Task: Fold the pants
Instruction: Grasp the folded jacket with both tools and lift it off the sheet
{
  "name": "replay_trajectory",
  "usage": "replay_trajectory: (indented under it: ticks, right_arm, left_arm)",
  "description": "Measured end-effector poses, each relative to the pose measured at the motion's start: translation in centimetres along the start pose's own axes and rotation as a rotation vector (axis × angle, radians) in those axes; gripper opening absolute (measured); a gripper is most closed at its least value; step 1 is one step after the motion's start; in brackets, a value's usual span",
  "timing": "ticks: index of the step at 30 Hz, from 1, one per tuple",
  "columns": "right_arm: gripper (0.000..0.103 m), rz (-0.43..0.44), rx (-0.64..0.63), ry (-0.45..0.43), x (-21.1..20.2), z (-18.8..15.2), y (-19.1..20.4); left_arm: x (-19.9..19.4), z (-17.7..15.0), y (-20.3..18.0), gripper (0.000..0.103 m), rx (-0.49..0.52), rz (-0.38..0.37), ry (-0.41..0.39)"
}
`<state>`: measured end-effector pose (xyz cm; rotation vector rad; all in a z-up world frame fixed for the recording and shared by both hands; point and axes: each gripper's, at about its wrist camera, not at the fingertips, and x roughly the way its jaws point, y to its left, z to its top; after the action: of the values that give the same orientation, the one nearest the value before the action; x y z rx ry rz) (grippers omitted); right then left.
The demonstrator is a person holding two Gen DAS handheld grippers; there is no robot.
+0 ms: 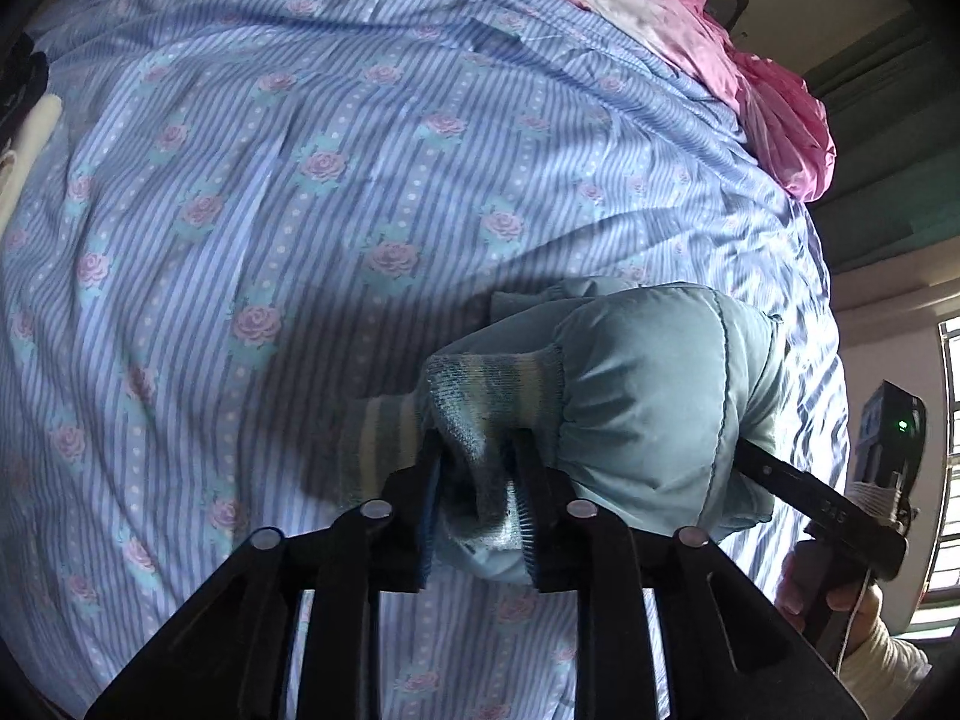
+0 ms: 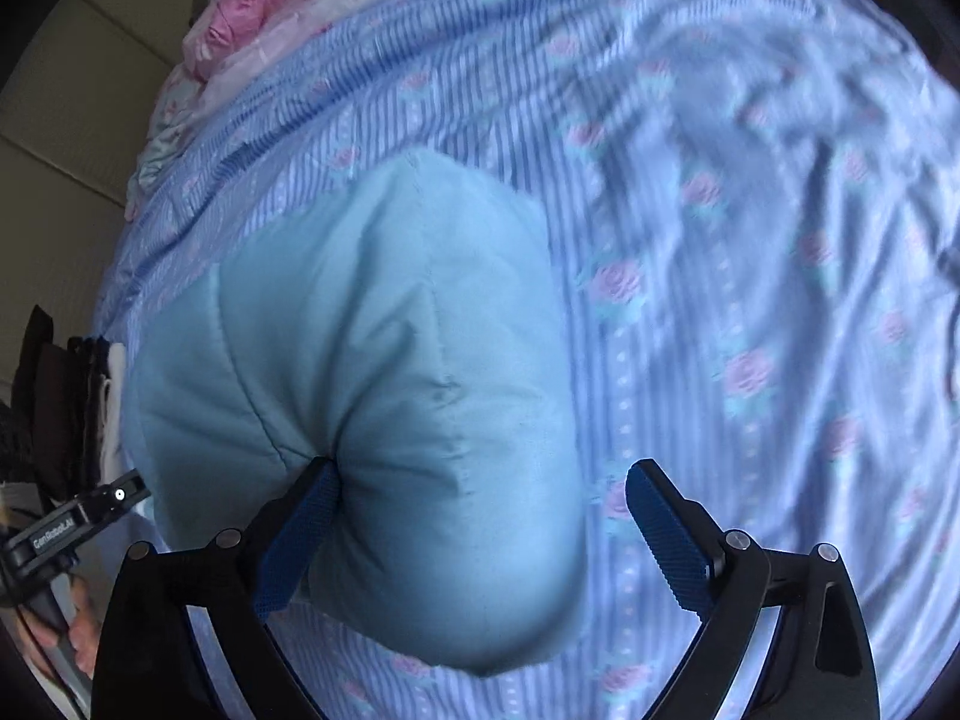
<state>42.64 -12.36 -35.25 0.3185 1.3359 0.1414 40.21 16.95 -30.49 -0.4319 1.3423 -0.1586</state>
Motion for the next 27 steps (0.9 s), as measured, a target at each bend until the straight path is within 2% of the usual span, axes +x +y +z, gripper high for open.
replay_trajectory:
  ticks: [2, 3, 4, 6, 8, 11, 13, 17, 20, 22, 27]
  right_arm:
    - [0.09, -0.007, 0.012, 0.017, 0.8, 0.2, 0.5]
    - [0.081, -0.003, 0.01, 0.019, 0.9, 0.2, 0.9]
    - [0.078, -0.025, 0.007, 0.017, 0.9, 0.2, 1.5]
    - [0.074, -0.057, -0.009, 0.007, 0.8, 0.1, 2.5]
    - [0.073, -0.085, -0.026, -0.003, 0.9, 0.0, 3.2]
    - [0.073, -0.102, -0.031, -0.005, 1.0, 0.0, 3.3]
    - [0.073, -0.106, -0.03, -0.004, 1.1, 0.1, 3.4]
    - [0.073, -0.099, -0.024, -0.007, 1.0, 0.0, 3.1]
    - [0.073, -0.077, -0.024, -0.007, 0.6, -0.3, 2.2]
    - [0.073, -0.057, -0.019, -0.007, 0.5, -0.4, 1.8]
    - [0.073, -0.014, -0.009, -0.013, 0.2, -0.5, 0.6]
  left_arm:
    - [-0.4, -0.1, 0.3, 0.04, 0.004, 0.024, 0.0]
    - [-0.7, -0.2, 0.4, 0.042, 0.006, 0.029, -0.001]
    - [-1.2, -0.3, 0.5, 0.043, 0.005, 0.038, -0.006]
    - [-2.0, -0.6, 0.7, 0.053, -0.011, 0.071, -0.027]
    - [-2.9, -1.4, 1.2, 0.055, -0.057, 0.073, -0.045]
    - [-3.5, -3.1, 2.0, 0.056, -0.178, -0.009, -0.034]
    - [-3.1, -4.6, 2.2, 0.058, -0.28, -0.108, -0.011]
    - [-1.2, -6.1, 2.0, 0.062, -0.401, -0.261, 0.013]
    - [0.5, -5.6, 2.4, 0.065, -0.485, -0.321, -0.002]
    - [1.8, -5.3, 2.9, 0.066, -0.522, -0.336, 0.015]
    - [3.7, -5.0, 2.9, 0.07, -0.536, -0.378, 0.002]
